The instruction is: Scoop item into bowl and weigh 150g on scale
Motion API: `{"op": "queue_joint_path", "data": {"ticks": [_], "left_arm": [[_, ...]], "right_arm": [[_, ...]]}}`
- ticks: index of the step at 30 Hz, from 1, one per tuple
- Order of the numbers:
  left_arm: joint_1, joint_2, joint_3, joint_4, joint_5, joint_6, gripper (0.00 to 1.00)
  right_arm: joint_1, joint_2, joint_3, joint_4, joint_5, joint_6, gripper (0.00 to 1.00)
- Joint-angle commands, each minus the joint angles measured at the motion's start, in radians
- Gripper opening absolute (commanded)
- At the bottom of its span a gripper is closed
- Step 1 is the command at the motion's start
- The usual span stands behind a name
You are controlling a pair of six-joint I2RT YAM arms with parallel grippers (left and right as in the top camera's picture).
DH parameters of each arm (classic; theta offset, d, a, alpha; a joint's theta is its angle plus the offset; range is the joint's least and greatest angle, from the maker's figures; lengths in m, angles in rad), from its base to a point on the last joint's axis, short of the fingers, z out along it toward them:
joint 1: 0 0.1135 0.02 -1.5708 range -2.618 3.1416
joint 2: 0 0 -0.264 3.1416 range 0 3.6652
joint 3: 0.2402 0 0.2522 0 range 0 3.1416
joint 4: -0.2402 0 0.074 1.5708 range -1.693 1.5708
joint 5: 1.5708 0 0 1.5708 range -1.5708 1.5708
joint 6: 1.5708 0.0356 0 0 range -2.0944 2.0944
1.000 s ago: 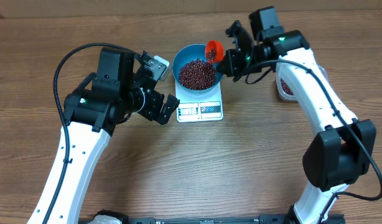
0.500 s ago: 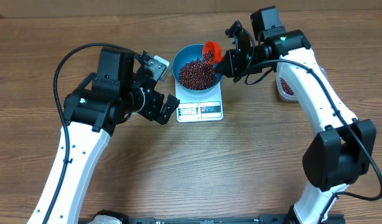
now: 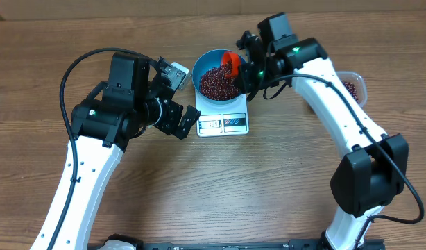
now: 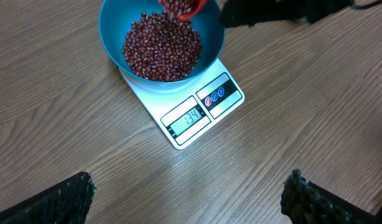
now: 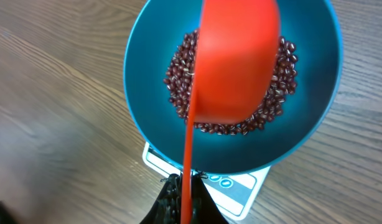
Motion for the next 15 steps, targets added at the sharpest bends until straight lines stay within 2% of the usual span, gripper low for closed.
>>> {"op": "queue_joint_path", "data": {"ticks": [1,7,15], "left_arm": [[0.002,0.006,0.014,0.002,0.007,0.015,1.0],[0.002,0.006,0.014,0.002,0.007,0.015,1.0],[0.002,0.006,0.014,0.002,0.007,0.015,0.99]], "right_arm": [[0.043,-0.001,0.035,0.004,0.138,-0.031,0.04],[0.071,-0.001,0.035,0.005,0.211,-0.042,0.04],[0.054,-0.001,0.035,0.005,0.124,-0.041,0.04]]}}
